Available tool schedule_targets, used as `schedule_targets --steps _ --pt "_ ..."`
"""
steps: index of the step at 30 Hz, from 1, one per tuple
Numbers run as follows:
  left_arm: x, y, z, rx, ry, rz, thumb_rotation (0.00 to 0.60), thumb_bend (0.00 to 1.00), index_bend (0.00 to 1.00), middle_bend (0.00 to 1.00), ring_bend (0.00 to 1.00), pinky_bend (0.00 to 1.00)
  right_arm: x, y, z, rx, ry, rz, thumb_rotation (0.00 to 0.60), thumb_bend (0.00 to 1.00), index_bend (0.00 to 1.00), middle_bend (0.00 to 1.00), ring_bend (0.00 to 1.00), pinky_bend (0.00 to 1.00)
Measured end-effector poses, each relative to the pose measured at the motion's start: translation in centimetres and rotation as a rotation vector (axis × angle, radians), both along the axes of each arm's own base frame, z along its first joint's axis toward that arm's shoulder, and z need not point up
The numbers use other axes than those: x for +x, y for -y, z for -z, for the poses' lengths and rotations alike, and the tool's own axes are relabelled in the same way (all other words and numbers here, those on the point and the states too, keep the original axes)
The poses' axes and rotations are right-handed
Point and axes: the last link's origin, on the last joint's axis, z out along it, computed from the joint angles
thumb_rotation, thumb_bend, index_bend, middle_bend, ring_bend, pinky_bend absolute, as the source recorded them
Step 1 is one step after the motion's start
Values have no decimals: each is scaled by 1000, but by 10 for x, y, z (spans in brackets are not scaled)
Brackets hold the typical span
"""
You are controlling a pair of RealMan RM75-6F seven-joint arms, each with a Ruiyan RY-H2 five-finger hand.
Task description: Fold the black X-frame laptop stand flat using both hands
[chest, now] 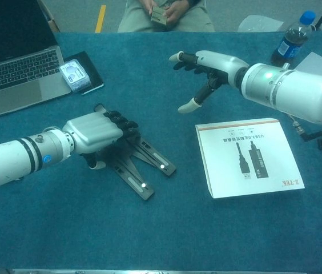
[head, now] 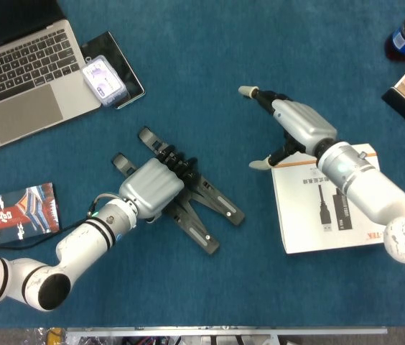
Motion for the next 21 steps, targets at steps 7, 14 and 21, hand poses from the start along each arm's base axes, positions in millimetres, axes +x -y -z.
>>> schedule_targets --steps 7,14,21 --pt "1 0 1 -4 4 0 600 264 76 158 0 0 1 1 -1 -1 9 1 600 0 0 90 0 0" --pt "1 0 -1 -3 9 -2 600 263 75 203 0 0 2 1 -1 -1 14 1 600 0 0 90 0 0" --pt "1 0 -2 -2 19 -2 600 264 82 239 0 0 4 0 1 3 14 1 600 0 0 90 0 0"
